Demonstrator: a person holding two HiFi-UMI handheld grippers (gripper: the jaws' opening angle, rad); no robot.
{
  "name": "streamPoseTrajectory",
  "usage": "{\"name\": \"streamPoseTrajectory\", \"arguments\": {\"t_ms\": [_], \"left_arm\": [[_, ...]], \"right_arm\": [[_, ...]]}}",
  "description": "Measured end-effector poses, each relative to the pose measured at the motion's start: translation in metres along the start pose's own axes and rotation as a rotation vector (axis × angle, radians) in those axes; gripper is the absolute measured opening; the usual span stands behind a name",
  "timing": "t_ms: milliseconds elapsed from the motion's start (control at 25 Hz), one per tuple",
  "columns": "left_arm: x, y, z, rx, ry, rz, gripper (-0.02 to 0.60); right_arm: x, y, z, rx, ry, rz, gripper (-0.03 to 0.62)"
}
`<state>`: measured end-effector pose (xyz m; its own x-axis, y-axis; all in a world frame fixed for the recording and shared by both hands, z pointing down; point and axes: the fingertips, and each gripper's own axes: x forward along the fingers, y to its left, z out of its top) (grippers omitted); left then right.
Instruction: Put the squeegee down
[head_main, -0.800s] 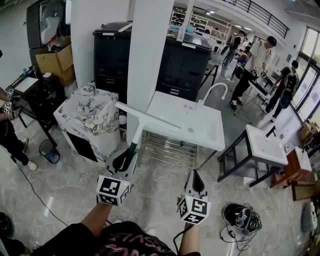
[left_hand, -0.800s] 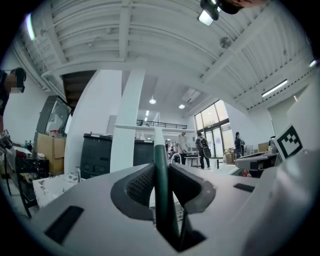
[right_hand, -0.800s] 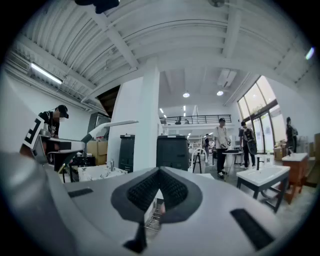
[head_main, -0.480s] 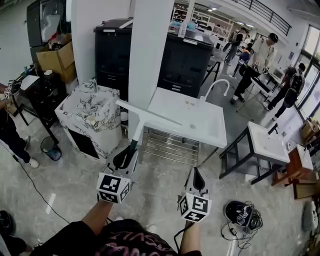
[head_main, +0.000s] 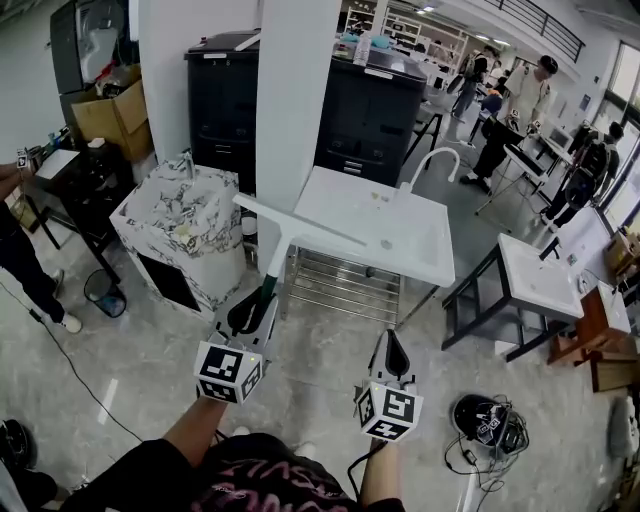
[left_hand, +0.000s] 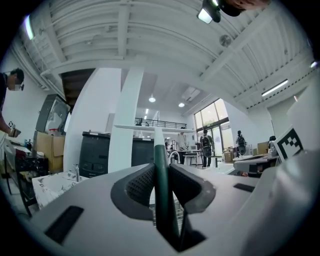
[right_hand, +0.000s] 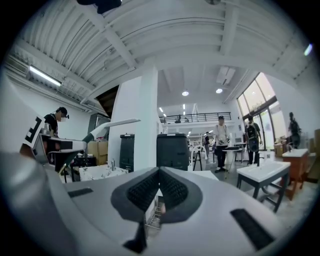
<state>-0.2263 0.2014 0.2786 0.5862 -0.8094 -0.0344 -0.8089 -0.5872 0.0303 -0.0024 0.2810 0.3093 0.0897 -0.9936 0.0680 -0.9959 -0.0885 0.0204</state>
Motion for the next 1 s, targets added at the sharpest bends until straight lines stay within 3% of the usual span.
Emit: {"name": "streamPoseTrajectory", "arguments": {"t_ms": [1000], "left_arm": [[0.029,-0.078,-0.021,0.031,0.037,0.029,0.097]], "right_arm": [[0.003,-0.055,-0.029,-0.025,0.016,0.098,0.02]]}}
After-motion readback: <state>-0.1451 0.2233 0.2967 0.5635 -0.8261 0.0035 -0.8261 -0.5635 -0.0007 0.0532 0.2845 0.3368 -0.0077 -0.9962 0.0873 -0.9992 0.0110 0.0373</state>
